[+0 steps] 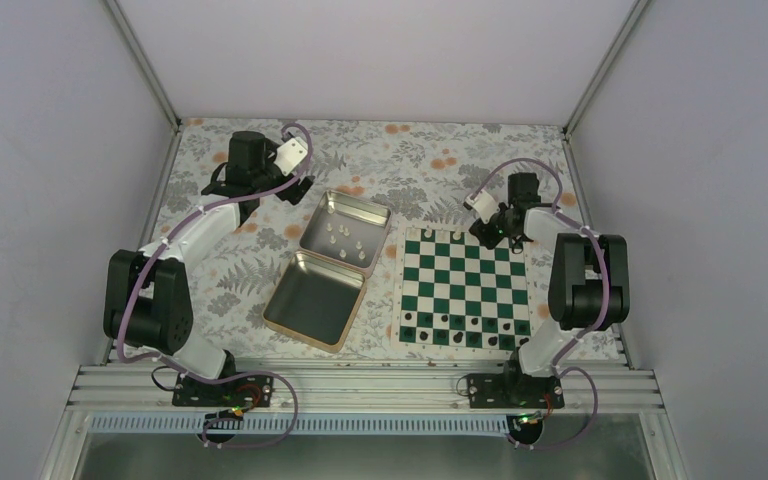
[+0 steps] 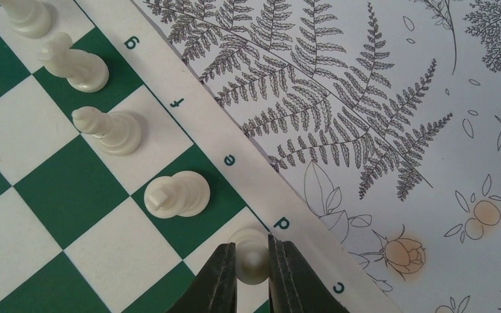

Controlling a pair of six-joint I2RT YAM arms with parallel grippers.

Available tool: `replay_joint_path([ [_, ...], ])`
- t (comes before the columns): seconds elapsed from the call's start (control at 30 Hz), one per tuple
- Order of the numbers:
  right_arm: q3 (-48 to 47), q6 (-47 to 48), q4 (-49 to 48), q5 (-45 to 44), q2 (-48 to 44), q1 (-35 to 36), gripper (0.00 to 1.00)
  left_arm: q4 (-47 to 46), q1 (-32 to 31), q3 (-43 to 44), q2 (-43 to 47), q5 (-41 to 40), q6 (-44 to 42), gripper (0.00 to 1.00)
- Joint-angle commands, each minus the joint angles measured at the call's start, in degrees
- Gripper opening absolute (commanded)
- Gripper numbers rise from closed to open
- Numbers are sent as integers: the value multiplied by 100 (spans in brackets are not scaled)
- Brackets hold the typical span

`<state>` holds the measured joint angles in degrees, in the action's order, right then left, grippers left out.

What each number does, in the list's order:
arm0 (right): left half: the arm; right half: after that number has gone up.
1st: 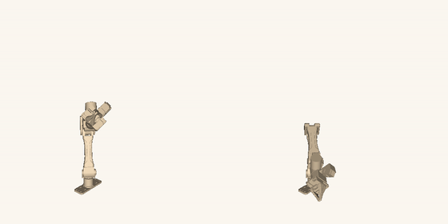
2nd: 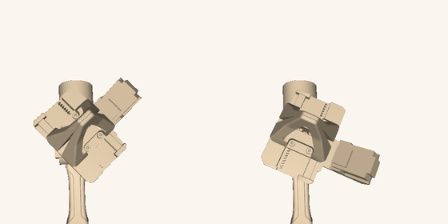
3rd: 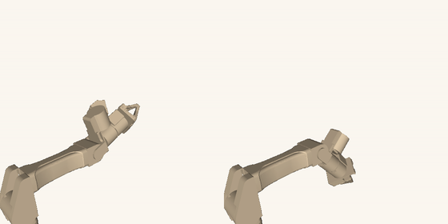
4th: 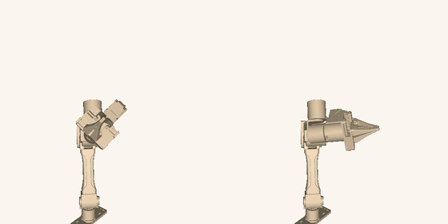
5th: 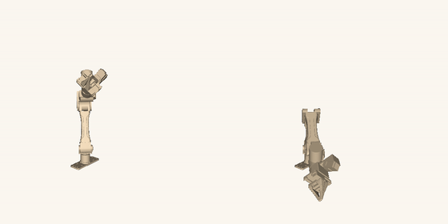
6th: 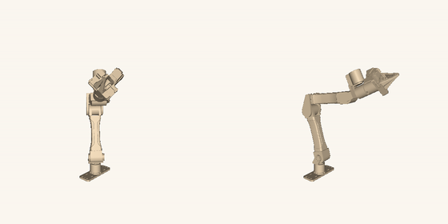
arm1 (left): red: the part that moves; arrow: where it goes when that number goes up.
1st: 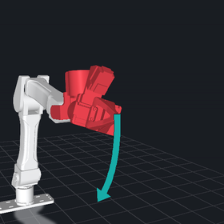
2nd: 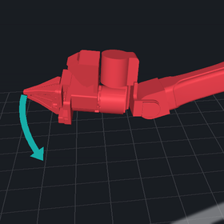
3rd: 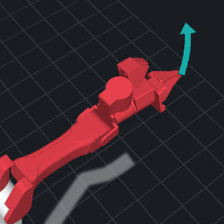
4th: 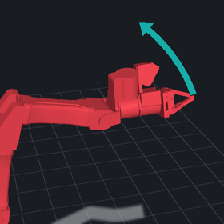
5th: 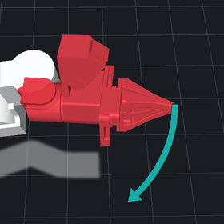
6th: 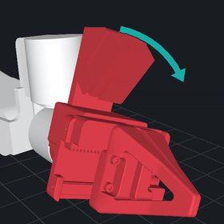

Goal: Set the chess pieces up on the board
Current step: Place the chess piece on the chessboard.

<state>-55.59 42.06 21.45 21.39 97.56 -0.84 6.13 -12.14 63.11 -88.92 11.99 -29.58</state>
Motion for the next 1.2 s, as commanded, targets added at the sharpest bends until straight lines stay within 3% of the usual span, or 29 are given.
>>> replay_joint_path([
  [0.0,-110,139,27,33,40,-36,13,1,-39,132,-64,-23,-78,100],
  [1.03,-13,282,232,-47,-122,-46,14,-11,-56,130,-90,-40,-87,100],
  [1.17,18,281,201,-44,-107,-41,18,-7,-65,141,-92,-47,-89,100],
])
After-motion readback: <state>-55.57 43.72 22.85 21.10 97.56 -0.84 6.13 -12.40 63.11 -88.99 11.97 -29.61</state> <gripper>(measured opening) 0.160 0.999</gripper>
